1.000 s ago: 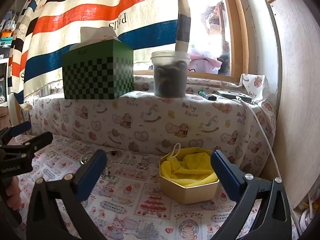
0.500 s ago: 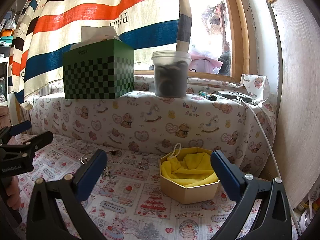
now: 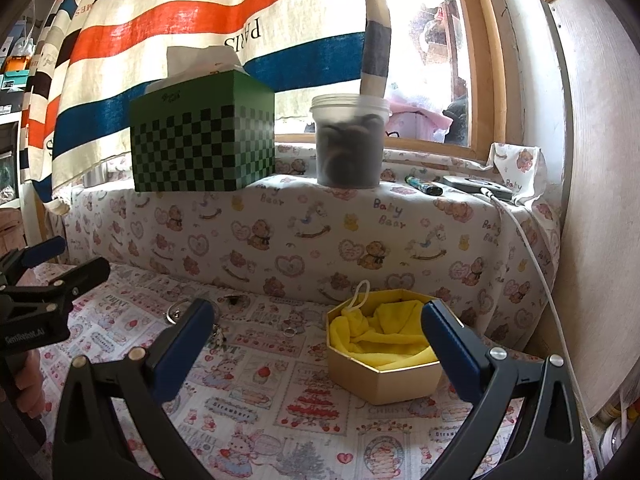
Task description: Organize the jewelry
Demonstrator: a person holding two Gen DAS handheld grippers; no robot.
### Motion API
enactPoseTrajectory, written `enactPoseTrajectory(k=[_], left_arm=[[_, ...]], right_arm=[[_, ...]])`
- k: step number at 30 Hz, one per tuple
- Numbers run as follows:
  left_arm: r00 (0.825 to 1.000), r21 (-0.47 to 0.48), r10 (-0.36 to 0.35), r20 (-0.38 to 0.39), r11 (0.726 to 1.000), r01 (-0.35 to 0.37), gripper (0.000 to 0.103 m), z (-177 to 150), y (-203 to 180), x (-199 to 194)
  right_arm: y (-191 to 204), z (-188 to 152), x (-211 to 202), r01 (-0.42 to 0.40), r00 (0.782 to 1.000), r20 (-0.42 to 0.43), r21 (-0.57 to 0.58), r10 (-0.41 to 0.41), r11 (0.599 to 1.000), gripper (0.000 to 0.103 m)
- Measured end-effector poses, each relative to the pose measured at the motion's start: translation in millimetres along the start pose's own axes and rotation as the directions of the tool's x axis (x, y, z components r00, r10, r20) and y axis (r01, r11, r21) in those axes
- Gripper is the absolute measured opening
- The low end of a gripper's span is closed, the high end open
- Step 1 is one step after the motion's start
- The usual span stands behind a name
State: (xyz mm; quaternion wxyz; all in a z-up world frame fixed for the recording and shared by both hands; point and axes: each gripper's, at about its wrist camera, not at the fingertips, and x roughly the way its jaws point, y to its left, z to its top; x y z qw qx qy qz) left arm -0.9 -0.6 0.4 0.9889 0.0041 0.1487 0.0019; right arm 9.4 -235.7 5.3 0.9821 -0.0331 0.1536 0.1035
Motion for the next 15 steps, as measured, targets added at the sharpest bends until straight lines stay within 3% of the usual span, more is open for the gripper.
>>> enactPoseTrajectory(k=[15], left_arm=[[1.0,0.001,0.0,0.0,1.0,0.0,0.103,0.0,-0.1,-0.3]], right_arm=[[-1.7,-0.7,-1.2,0.007,1.0,-0.002,0.012,-0.007,1.0,0.103]])
